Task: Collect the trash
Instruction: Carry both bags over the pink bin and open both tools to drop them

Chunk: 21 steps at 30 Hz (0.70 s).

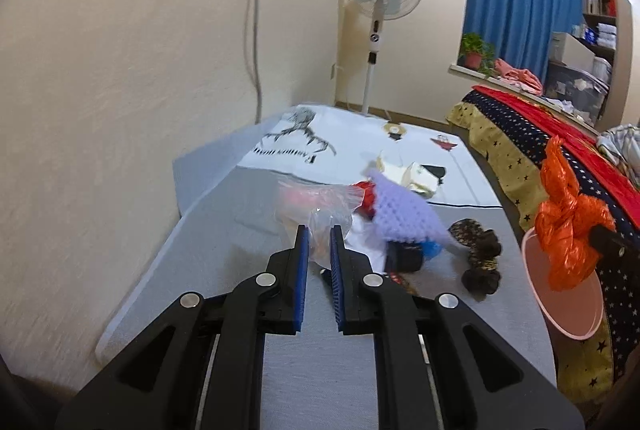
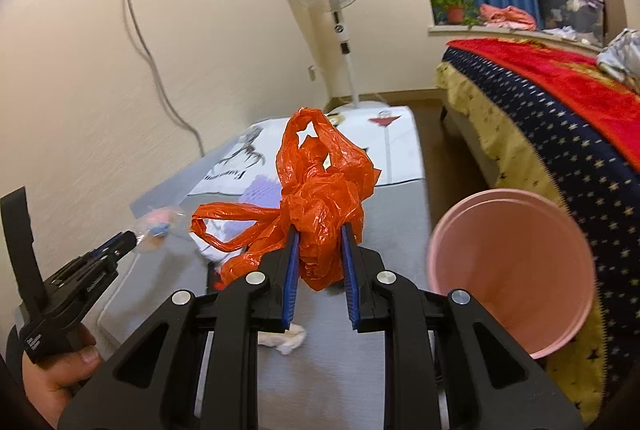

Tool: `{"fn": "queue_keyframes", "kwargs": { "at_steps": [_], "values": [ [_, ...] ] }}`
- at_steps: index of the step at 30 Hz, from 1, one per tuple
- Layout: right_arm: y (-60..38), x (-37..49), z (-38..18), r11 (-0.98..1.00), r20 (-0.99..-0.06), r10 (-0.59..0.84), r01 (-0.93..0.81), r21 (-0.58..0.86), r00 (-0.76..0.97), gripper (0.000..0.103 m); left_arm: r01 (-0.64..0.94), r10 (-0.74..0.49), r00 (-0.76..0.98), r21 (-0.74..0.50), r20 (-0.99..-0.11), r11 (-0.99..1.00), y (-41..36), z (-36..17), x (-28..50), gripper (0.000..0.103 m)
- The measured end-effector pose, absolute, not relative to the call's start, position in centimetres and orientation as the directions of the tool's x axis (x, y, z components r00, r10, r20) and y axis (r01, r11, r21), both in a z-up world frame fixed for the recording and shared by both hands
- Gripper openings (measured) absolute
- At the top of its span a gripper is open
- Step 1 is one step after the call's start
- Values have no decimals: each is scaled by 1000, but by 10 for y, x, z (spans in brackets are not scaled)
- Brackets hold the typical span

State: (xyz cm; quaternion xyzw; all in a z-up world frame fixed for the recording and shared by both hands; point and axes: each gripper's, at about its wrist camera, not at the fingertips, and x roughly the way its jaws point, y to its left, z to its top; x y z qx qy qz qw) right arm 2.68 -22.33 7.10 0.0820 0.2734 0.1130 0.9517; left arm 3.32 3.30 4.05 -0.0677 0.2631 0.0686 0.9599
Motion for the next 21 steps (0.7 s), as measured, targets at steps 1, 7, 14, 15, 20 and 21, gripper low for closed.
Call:
{"fn": "queue_keyframes", "kwargs": {
  "at_steps": [1,7,14,15,20,21],
  "values": [
    [-229,25,75,965,-497,247,-161,209,832,20,-162,91,855,-96,-511,982,30,42,32,11],
    [-261,22,95,979,-486,179,-109,170,856,20,-111,40,867,-114,-497,987,8,50,31,11],
    [-299,24,118,990,-491,116,-59,129,863,20,-56,-18,876,-139,-482,989,-21,55,34,11],
    [-305,24,122,991,-489,107,-52,125,865,20,-44,-29,876,-140,-481,989,-27,56,35,11],
    [-333,25,137,997,-477,58,-22,81,877,20,3,-72,878,-144,-473,990,-48,57,38,11],
    [-339,25,139,997,-475,46,-13,73,879,20,13,-80,878,-143,-472,990,-52,57,39,11]
  ]
}}
